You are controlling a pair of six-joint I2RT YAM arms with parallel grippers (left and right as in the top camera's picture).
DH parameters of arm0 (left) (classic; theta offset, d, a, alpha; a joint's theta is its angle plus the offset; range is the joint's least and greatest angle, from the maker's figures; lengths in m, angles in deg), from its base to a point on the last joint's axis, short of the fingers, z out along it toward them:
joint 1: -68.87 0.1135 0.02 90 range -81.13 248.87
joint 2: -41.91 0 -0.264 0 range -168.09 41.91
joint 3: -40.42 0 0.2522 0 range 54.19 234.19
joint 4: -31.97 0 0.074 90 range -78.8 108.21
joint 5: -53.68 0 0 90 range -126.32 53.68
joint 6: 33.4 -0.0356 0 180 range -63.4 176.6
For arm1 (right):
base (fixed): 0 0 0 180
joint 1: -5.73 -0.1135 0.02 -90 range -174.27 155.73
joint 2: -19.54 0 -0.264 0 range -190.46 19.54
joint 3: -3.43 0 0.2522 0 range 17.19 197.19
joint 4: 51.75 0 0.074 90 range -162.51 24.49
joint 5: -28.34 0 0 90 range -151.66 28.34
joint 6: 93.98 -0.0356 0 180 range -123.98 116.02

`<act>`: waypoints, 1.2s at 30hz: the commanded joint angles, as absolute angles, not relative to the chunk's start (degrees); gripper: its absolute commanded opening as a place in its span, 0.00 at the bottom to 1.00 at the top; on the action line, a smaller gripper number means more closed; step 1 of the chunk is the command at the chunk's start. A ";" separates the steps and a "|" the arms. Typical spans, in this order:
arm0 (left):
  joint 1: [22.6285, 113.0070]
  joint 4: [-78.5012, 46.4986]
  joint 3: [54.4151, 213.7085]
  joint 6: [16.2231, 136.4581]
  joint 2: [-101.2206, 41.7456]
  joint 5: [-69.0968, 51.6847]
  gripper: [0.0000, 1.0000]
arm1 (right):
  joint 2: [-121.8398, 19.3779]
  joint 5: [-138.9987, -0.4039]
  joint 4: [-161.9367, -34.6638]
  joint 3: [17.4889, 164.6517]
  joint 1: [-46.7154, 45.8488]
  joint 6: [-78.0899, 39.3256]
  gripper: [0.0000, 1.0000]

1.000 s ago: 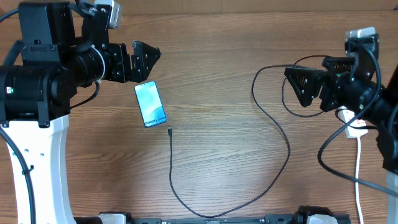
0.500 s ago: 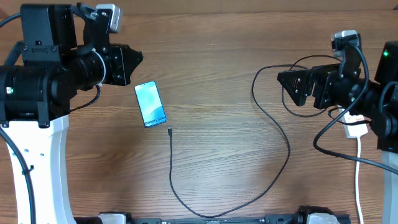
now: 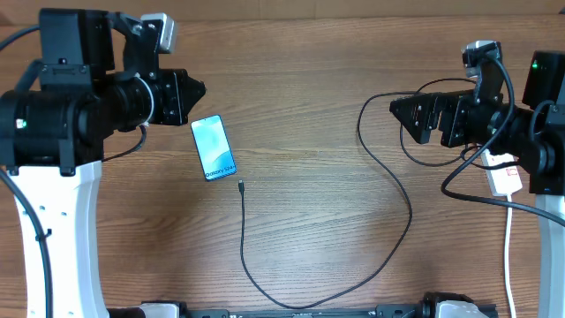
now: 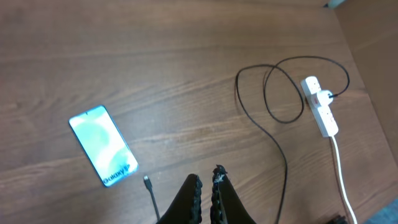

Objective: Plug charger to phone and switch on socket

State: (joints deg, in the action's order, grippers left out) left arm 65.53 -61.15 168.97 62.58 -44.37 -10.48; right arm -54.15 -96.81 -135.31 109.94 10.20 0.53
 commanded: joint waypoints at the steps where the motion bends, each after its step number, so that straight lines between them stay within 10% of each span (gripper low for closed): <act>1: 64.64 -61.10 166.54 64.59 -44.68 -9.45 0.04 | -54.21 -97.34 -135.53 110.58 10.29 0.60 1.00; 36: 49.05 -52.45 144.27 75.06 -55.52 -18.94 0.05 | -63.48 -97.12 -141.35 110.53 10.29 0.60 1.00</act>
